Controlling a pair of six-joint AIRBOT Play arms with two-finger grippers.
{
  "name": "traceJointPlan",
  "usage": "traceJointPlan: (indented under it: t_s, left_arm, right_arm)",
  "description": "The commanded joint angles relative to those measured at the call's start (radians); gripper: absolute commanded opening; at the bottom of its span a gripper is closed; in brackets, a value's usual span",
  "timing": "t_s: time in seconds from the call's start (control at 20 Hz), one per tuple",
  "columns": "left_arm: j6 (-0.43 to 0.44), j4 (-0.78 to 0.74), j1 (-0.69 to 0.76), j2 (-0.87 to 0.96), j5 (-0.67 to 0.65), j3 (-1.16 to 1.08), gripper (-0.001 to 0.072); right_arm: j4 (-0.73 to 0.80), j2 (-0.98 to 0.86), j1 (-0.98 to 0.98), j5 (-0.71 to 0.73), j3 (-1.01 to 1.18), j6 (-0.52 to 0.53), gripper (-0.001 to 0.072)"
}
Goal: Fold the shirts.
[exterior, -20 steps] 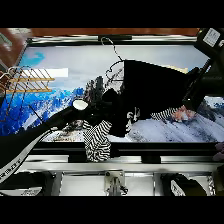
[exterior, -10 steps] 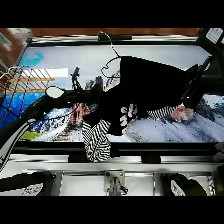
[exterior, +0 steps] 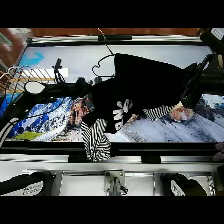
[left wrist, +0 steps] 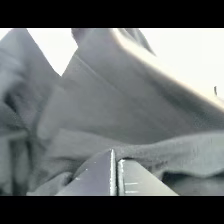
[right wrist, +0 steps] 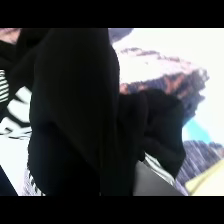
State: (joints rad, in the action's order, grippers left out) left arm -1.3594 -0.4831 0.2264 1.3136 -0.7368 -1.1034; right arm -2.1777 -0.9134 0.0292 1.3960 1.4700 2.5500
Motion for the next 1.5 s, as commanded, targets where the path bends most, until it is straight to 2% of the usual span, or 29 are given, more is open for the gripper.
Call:
traceJointPlan:
  t_s: [0.0,0.45,0.6,0.7,0.75,0.9,1.2,1.35,1.45]
  left_arm:
    - [-0.018,-0.037,-0.084,-0.007,0.002,-0.001,0.0051]
    - [-0.010,-0.038,-0.050,0.051,0.010,-0.001,0.0053]
    - [-0.010,-0.038,-0.005,0.097,0.005,-0.001,0.0054]
    - [0.023,-0.042,0.006,0.129,-0.015,-0.001,0.0057]
    - [0.032,-0.042,0.004,0.145,-0.033,-0.001,0.0084]
    - [0.054,-0.042,-0.026,0.171,-0.076,-0.001,0.0409]
    - [0.155,-0.042,-0.148,0.143,-0.237,-0.019,0.0424]
    - [0.223,-0.042,-0.146,0.091,-0.244,-0.018,0.0424]
    - [0.230,-0.070,-0.111,0.061,-0.244,-0.018,0.0423]
  right_arm:
    - [-0.071,0.004,0.000,-0.008,0.000,-0.002,0.0077]
    - [-0.087,-0.026,-0.047,-0.017,-0.121,-0.029,0.0077]
    - [-0.044,-0.066,-0.127,-0.086,-0.155,-0.033,0.0077]
    - [-0.042,-0.085,-0.130,-0.111,-0.155,-0.033,0.0077]
    - [-0.042,-0.087,-0.131,-0.112,-0.155,-0.033,0.0077]
    - [-0.041,-0.087,-0.130,-0.111,-0.155,-0.040,0.0077]
    - [-0.041,-0.087,-0.130,-0.113,-0.155,-0.041,0.0077]
    - [-0.042,-0.087,-0.131,-0.113,-0.155,-0.055,0.0078]
    - [-0.042,-0.087,-0.131,-0.113,-0.155,-0.055,0.0077]
